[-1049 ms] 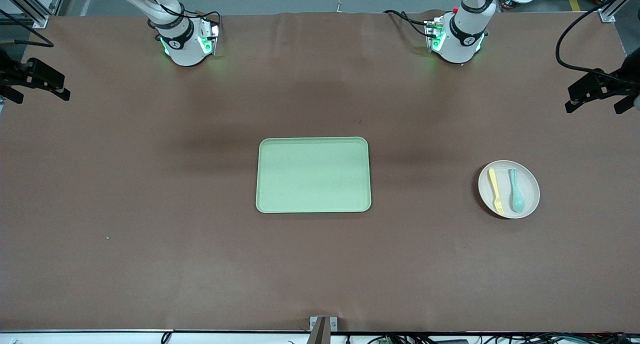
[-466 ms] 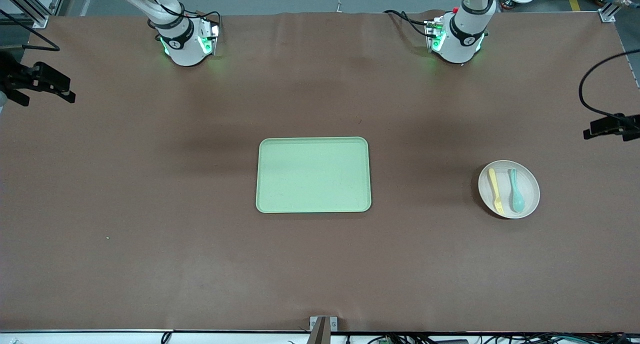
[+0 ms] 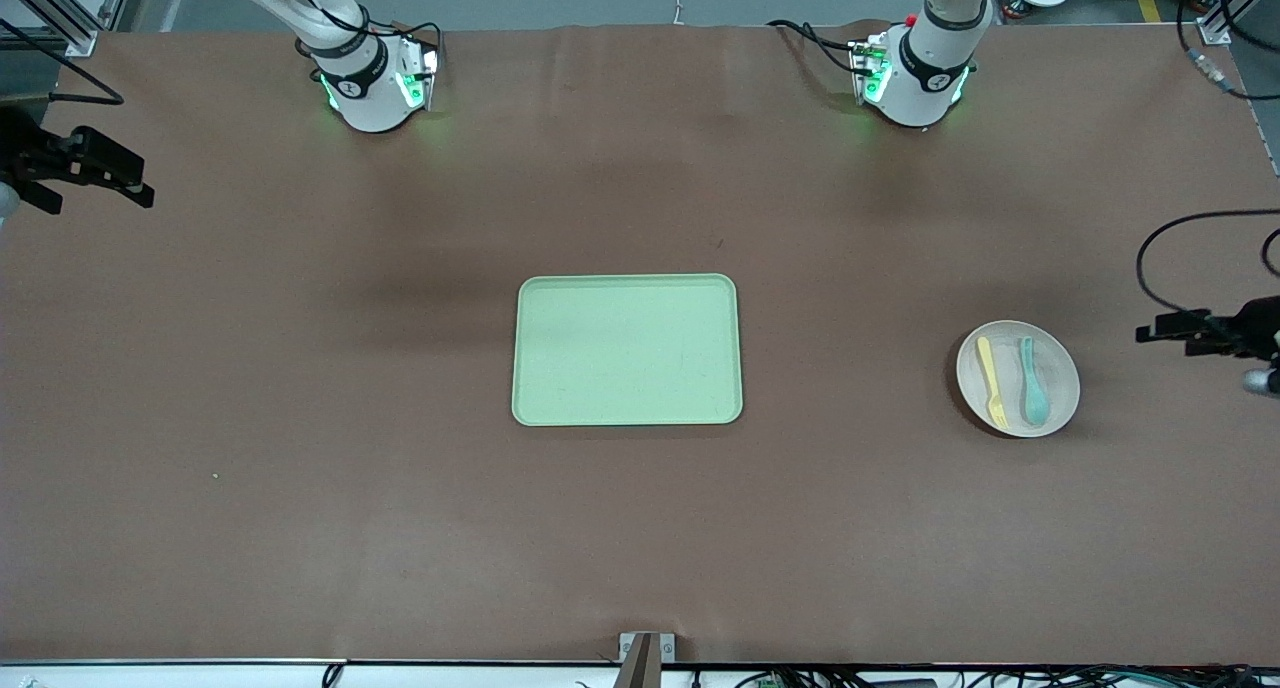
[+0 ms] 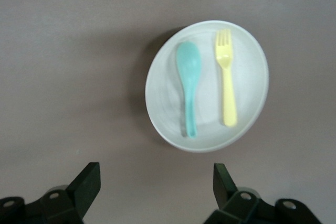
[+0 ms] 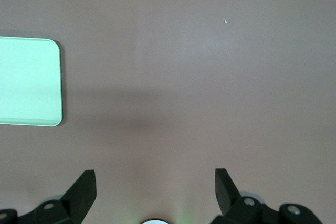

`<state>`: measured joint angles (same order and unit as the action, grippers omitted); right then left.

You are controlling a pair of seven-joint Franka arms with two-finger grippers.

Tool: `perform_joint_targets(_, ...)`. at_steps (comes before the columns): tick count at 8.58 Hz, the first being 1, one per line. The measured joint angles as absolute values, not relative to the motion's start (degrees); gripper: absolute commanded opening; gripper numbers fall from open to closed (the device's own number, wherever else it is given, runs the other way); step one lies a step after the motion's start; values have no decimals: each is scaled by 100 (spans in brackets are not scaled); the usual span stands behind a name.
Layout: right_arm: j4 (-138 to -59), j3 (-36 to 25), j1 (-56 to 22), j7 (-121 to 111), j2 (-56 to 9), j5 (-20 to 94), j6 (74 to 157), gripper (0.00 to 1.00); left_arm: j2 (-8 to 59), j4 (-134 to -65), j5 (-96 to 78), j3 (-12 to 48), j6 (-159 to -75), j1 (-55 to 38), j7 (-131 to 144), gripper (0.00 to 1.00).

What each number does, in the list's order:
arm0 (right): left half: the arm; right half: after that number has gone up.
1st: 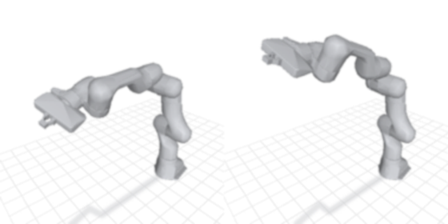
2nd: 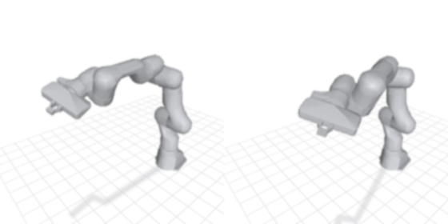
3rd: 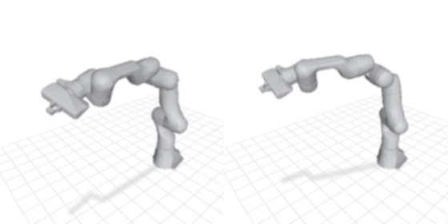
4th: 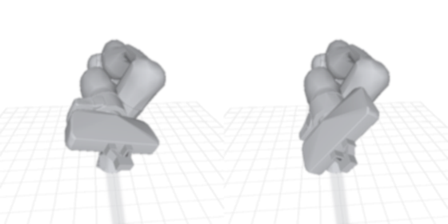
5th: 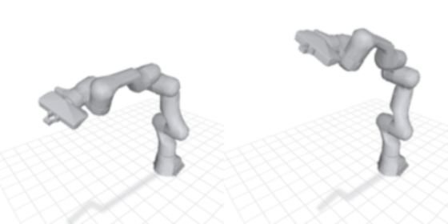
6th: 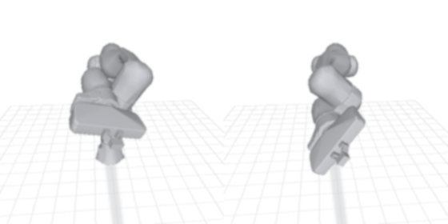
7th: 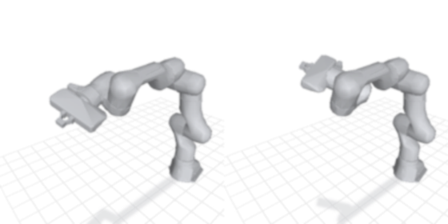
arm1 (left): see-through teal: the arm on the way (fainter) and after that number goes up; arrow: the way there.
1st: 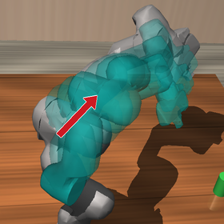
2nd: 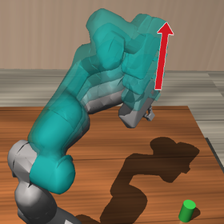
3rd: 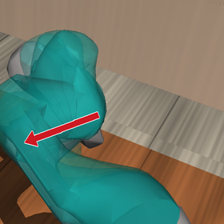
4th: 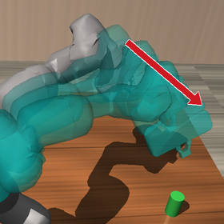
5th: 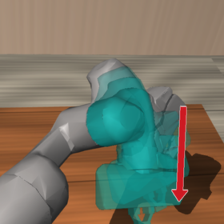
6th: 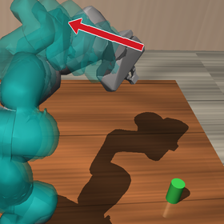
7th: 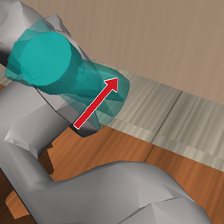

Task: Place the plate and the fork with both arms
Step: 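Reach the left gripper toward the white plate's rim, then grasp the plate rim with the left gripper while the right gripper reaches forward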

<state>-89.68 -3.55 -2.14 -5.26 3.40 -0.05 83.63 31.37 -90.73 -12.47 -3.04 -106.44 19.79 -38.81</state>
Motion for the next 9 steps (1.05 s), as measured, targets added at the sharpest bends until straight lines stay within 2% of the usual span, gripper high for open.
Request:
perform_joint_targets(2,-8970,-357,-216,-526,340,-5,8376,100,3838,-9066,-1364,-203,-11318,1956,-4067,70)
perform_joint_targets(3,-8971,-356,-222,-522,339,-5,8379,99,4053,-9064,-1365,-150,-11586,1956,-4071,59)
perform_joint_targets(6,-8971,-355,-270,-458,339,-5,8399,100,4232,-9068,-1409,-105,-11794,1956,-4073,24)
perform_joint_targets(9,-8986,-356,-273,-453,336,-5,8412,100,4232,-9068,-1505,-91,-11794,1953,-4122,0)
